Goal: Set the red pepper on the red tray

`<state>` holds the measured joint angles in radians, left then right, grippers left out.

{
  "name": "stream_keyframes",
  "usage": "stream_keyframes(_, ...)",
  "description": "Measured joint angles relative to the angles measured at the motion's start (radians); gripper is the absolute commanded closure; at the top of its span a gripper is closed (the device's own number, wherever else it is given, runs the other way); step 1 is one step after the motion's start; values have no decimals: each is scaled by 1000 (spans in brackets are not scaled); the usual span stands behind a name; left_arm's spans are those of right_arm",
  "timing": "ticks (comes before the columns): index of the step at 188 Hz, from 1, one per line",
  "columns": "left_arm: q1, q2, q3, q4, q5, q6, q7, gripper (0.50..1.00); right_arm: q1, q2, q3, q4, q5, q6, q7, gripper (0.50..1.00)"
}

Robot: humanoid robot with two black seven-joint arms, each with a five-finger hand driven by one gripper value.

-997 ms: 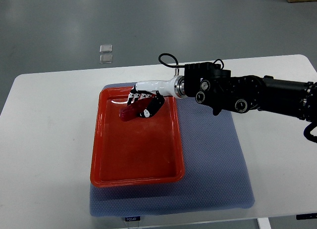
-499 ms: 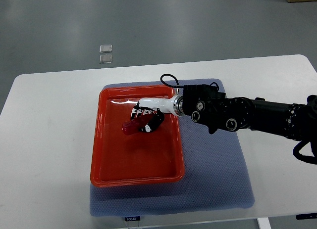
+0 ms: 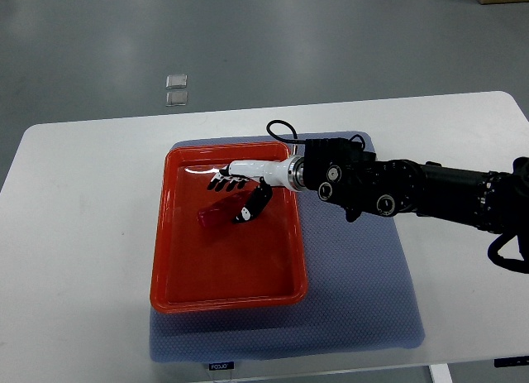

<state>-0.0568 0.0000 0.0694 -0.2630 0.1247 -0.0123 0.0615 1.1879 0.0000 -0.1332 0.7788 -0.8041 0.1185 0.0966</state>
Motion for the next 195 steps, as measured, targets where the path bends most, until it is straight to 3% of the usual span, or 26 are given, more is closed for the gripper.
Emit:
stream_keyframes(42,0,0,0,0,-1,0,0,500,-24,-36,214,10,25,-15,11,660)
stream_keyframes(70,0,0,0,1,-1,0,0,500,-161,-65,593,11,138,-92,54,658)
stream_keyframes(95,0,0,2,0,-1,0,0,500,-296,-53,943,11,270,-108,63,640)
stream_keyframes(113,0,0,3,-1,0,0,0,500,-387,-42,1132,10,403,-111,79,595)
stream_keyframes(143,0,0,4,-5,1,0,0,500,-516,-42,1234,5,601,-96,106,589)
stream_keyframes(195,0,0,4,-6,1,0,0,500,-617,-49,1279,4,688,19,129,589)
